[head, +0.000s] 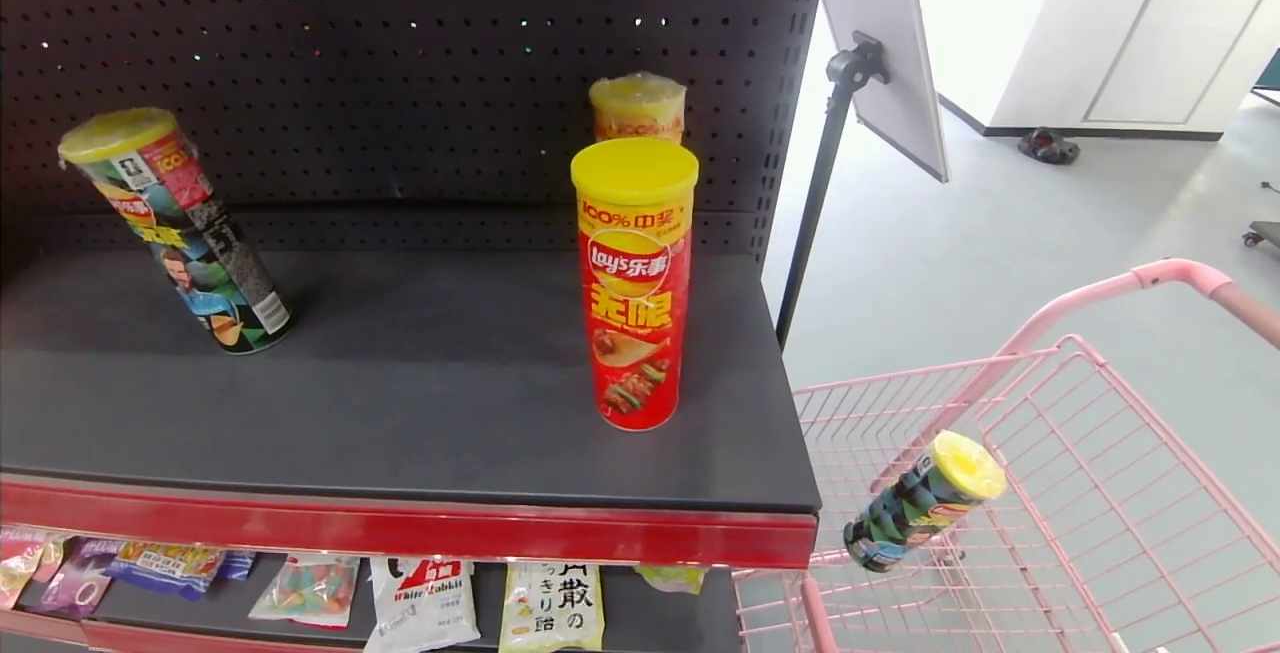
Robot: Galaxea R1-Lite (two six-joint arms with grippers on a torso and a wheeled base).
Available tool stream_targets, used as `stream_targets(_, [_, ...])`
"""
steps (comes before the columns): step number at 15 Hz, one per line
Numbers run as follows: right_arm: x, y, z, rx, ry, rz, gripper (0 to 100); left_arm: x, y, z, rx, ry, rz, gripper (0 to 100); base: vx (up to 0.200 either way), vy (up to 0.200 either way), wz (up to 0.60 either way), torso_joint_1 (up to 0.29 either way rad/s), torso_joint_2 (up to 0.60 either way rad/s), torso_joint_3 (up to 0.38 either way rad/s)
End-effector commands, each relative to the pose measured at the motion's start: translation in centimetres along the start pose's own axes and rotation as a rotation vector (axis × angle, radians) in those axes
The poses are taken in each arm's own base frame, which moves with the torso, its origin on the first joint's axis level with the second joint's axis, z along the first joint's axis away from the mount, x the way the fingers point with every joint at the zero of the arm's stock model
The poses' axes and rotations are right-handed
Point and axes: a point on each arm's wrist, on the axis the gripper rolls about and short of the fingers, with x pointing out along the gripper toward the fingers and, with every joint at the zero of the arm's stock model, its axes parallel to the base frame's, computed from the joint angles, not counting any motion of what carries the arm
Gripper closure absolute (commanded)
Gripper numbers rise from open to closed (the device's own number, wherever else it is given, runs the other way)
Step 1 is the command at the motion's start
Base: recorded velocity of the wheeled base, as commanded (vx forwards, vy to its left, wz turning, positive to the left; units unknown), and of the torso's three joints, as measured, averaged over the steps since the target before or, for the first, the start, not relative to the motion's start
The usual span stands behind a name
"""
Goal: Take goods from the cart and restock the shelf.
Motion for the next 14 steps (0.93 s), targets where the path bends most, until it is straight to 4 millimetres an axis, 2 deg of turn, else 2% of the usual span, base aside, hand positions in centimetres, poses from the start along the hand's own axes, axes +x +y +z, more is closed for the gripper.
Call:
stream_targets(1, [0.01,0.00,0.00,0.000,0.001,0.001,0,0.01,0.00,0.00,0.000,0.001,0.001,0,0.000,0.000,0.00,-0.149,0.36,0.212])
stream_targets(11, [0.01,0.00,0.00,-0.002,0.001,0.001,0,0.01,0.00,0.00,0.000,0.001,0.001,0,0.000,0.000,0.00,-0.194,0.49,0.293])
stream_targets(14, [0.01,0.00,0.00,-0.002,0.001,0.002,0,0.01,0.00,0.00,0.002,0.001,0.001,0,0.000,0.000,0.00,-0.071,0.19,0.119])
